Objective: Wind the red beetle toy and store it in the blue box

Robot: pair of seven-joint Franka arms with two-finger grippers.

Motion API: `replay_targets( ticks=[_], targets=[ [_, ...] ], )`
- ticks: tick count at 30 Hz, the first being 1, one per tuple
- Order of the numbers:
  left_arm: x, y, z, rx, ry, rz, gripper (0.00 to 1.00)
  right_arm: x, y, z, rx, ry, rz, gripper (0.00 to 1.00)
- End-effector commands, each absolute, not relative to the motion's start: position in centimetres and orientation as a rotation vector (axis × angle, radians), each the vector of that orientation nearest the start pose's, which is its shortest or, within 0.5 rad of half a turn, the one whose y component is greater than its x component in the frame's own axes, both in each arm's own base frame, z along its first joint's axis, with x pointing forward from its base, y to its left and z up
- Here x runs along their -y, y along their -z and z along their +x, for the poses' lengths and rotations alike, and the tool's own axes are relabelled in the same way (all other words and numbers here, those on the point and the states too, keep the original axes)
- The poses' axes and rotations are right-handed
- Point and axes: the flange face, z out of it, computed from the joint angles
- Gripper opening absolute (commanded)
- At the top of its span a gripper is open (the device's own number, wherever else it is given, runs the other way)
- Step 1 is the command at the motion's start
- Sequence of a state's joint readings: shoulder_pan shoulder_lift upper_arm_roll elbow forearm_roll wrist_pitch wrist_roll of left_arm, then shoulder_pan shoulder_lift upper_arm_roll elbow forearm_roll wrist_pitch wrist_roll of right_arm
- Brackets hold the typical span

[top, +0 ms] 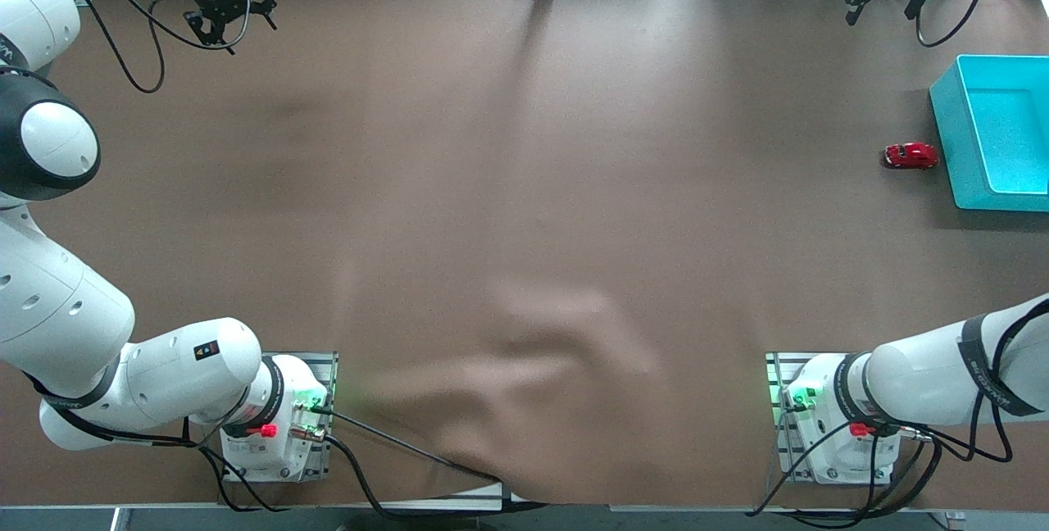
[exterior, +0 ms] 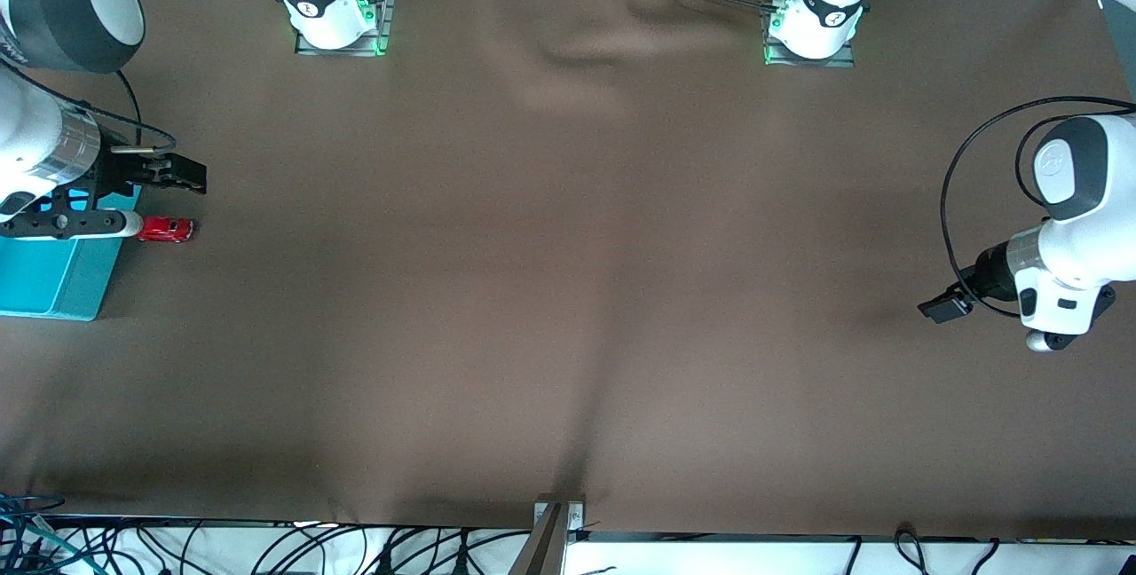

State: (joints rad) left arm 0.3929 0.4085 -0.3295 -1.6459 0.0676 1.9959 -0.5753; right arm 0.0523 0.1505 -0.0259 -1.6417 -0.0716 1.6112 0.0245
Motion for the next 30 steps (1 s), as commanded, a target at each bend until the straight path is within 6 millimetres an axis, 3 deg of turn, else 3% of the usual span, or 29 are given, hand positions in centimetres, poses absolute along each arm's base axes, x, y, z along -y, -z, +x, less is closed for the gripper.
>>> replay_targets(
  ticks=[1,10,16,26,30],
  targets=[
    [-8.1,-41.0,66.1,0.851,-0.062,-3.075,1.00,0.2,-49.9,59.1,-0.128,-0.317,-3.218,1.00],
    [-8.9,-46.3,66.1,0.515,-0.111,-3.138,1.00,1.6,-50.1,59.0,-0.189,-0.320,-3.212,1.00],
    [-8.7,-49.2,66.1,0.438,-0.097,-3.153,1.00,3.3,-49.8,59.1,-0.260,-0.323,-3.205,1.00],
    [-8.1,-53.6,64.8,0.318,-0.035,-3.152,1.00,5.7,-47.8,59.6,-0.596,-0.316,-3.187,1.00],
    [-7.9,-54.6,64.3,0.274,-0.062,-3.154,1.00,5.7,-45.9,59.8,-0.778,-0.280,-3.159,1.00]
  ],
)
